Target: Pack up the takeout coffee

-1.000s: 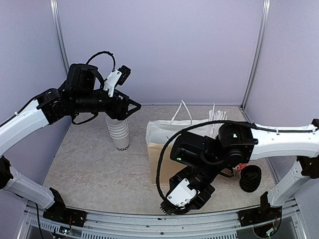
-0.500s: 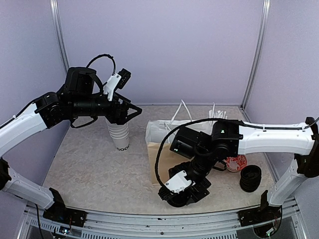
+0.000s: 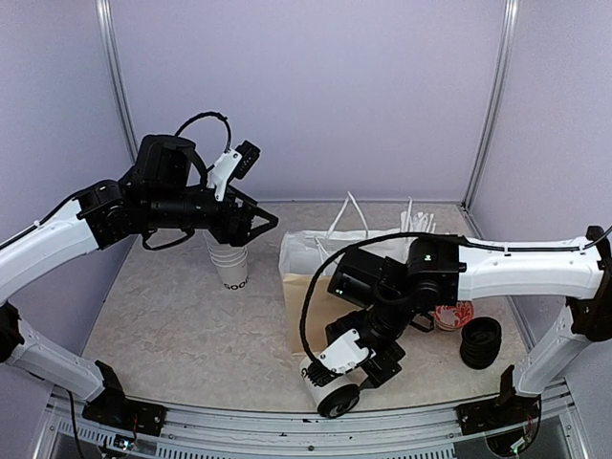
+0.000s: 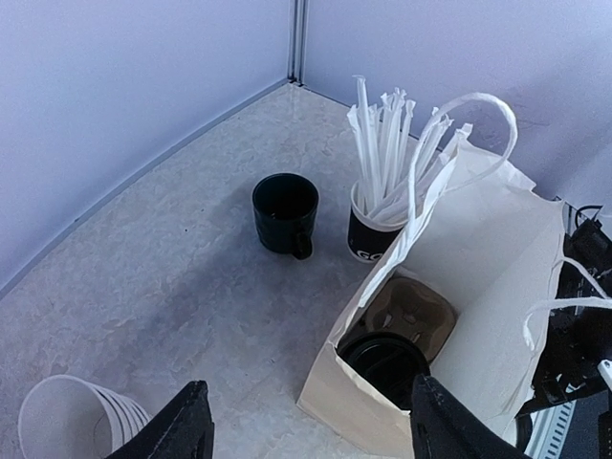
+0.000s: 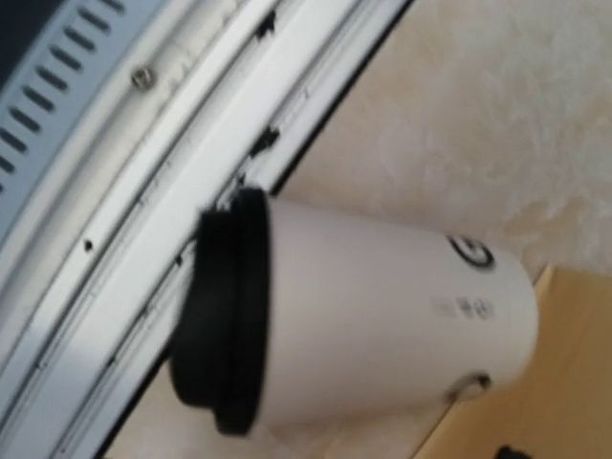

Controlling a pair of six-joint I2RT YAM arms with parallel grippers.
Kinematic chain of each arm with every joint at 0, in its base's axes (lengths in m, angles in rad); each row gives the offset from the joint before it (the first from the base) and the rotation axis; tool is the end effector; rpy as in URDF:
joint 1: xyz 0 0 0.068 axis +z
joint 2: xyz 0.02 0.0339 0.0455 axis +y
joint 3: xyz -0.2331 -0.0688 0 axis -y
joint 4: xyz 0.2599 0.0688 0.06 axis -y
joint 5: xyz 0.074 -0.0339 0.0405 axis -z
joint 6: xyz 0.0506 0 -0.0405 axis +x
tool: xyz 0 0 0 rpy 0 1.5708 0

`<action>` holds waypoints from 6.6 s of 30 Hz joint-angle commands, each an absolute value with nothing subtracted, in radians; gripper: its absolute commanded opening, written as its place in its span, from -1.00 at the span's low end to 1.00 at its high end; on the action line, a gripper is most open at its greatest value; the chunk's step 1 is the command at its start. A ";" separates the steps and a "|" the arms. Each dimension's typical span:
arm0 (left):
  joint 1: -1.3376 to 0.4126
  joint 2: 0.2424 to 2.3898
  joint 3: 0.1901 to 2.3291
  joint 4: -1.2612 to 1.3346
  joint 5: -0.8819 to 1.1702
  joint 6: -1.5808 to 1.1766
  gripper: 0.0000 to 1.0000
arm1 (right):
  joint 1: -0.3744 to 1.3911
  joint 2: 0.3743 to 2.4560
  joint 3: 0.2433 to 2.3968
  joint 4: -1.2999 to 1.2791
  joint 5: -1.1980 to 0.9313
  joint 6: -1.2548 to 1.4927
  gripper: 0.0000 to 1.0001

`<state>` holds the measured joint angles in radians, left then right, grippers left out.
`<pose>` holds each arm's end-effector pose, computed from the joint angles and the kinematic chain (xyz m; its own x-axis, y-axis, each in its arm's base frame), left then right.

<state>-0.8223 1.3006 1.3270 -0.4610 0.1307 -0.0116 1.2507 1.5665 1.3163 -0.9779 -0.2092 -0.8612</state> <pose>0.2188 -0.2453 0.3527 -0.2959 0.3017 -0.9063 0.8035 0.5917 -0.0654 0.0930 0.3138 0.2241 0.5280 -0.7657 -0.3673 -0.8441 -0.5208 -0.1275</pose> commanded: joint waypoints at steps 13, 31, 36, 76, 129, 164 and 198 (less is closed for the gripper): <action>-1.285 1.062 1.094 -0.515 -0.009 0.414 0.36 | 1.258 1.289 1.352 -1.086 -0.175 -0.960 0.62; -1.404 1.674 1.226 -0.467 -0.069 0.748 0.55 | 1.209 1.139 1.273 -1.108 -0.193 -0.885 0.67; -1.379 1.783 1.256 -0.414 -0.091 0.801 0.58 | 1.202 1.120 1.254 -1.104 -0.209 -0.881 0.67; -1.395 1.799 1.329 -0.469 0.025 0.547 0.27 | 1.145 1.192 1.539 -1.120 -0.275 -0.741 0.95; -1.374 1.221 0.732 0.343 0.101 0.092 0.36 | 1.261 1.561 1.965 -1.354 -0.263 -0.572 0.72; -1.402 1.211 0.727 0.291 -0.079 0.090 0.84 | 1.259 1.548 1.963 -1.339 -0.232 -0.576 0.26; -0.921 1.428 1.376 -0.263 -0.054 0.079 0.92 | 1.149 1.398 2.115 -1.240 -0.110 -0.611 0.23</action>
<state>-0.8967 1.4860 1.4040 -0.2790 0.1143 0.1463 1.1553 1.3918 2.1612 -1.2457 -0.1349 -0.6052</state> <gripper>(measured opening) 0.953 0.582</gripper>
